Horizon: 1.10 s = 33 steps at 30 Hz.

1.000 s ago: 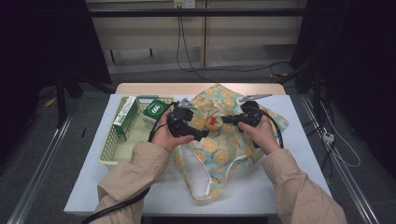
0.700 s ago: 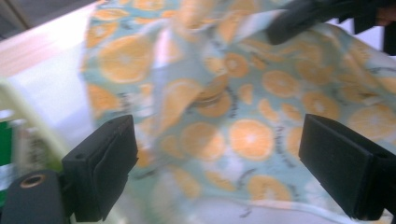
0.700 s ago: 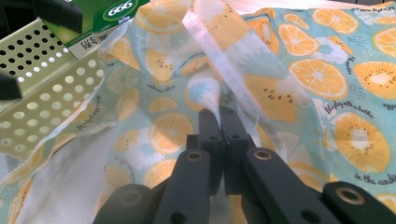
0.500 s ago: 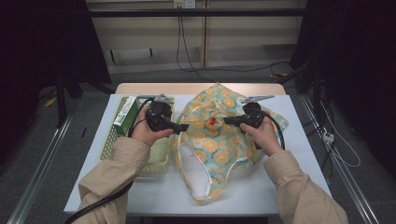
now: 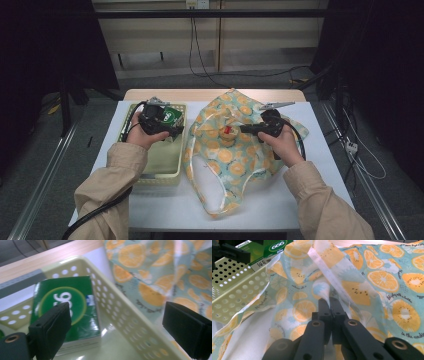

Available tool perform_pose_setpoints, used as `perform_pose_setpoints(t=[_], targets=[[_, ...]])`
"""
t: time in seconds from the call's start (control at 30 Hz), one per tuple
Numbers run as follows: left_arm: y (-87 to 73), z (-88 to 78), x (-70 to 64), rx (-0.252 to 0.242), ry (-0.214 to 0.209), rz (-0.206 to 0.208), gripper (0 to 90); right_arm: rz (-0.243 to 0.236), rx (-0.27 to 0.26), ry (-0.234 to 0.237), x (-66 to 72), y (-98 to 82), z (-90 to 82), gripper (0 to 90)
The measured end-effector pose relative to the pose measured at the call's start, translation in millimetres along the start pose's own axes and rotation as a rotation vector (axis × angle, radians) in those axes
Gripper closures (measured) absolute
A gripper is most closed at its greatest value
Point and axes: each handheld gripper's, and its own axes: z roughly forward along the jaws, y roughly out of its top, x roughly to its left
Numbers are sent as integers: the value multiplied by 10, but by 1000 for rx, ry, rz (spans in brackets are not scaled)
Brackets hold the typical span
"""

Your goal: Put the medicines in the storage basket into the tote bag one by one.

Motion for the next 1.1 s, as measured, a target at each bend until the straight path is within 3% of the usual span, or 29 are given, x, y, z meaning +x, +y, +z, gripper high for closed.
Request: perform_pose_setpoints(t=[0.03, 0.07, 0.1, 0.13, 0.2, 0.47, 0.87, 1.0, 1.1], targets=[[-4, 9, 17, -1, 25, 1, 80, 0, 1, 0, 0, -1, 0, 899], [-9, 17, 34, -3, 20, -4, 80, -1, 1, 0, 1, -1, -1, 898], [-12, 26, 46, 0, 47, 2, 80, -2, 0, 1, 2, 0, -3, 899], [-17, 39, 72, 2, 36, 3, 80, -3, 0, 3, 2, 0, -4, 899], [-22, 47, 114, 2, 69, 9, 83, -4, 2, 4, 1, 1, -7, 899], [-78, 98, 320, 25, 99, -9, 82, 5, -7, 9, -26, 0, -16, 898], [-209, 319, 363, 69, 103, -41, 85, 2, 3, 13, -28, -10, 17, 899], [-220, 340, 356, 74, 115, -42, 120, 5, 0, 10, -38, -9, 6, 899], [-229, 338, 343, 70, 121, -68, 134, 6, 2, 9, -38, -12, 5, 899]])
